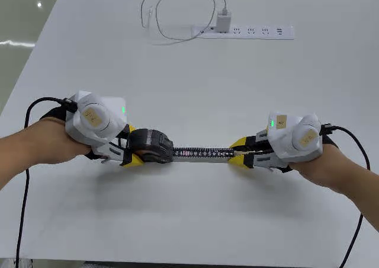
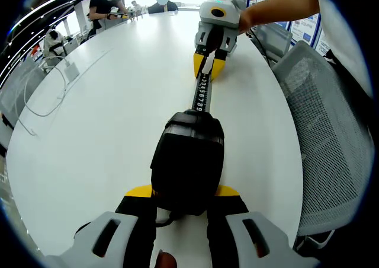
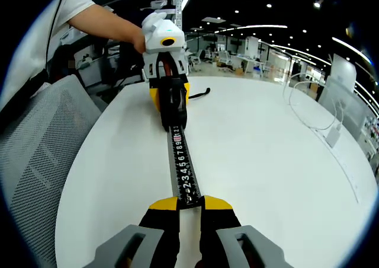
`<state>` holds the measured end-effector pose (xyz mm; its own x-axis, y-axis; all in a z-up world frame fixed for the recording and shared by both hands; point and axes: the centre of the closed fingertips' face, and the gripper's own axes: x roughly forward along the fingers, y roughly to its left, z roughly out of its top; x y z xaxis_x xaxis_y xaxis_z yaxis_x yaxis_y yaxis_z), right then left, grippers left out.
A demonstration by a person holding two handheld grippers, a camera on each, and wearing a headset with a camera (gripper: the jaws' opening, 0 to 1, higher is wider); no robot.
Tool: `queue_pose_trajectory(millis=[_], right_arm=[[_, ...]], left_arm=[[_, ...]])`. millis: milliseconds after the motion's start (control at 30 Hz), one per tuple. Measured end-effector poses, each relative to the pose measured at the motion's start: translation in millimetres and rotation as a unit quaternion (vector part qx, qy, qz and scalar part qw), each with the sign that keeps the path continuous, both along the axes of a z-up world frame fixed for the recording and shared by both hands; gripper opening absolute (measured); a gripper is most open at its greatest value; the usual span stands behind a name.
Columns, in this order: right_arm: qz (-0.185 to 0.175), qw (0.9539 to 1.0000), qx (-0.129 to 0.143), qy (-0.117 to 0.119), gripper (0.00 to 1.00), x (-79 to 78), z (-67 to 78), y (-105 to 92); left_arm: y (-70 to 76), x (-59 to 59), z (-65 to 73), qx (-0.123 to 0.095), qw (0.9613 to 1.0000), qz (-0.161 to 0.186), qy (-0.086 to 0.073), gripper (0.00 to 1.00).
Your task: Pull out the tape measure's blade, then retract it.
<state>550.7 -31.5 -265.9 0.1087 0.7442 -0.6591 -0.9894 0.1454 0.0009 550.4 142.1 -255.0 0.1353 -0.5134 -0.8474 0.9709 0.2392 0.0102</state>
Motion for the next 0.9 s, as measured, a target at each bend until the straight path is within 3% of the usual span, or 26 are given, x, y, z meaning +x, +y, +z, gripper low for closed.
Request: queue_pose_trajectory(millis=[900], right_arm=[[-0.008,0.9999,-0.011,-0.001,0.07,0.9,-0.2,-17.4]], left_arm=[[0.2,-0.1,0.1,0.0,1.0,0.001,0.0,0.28]])
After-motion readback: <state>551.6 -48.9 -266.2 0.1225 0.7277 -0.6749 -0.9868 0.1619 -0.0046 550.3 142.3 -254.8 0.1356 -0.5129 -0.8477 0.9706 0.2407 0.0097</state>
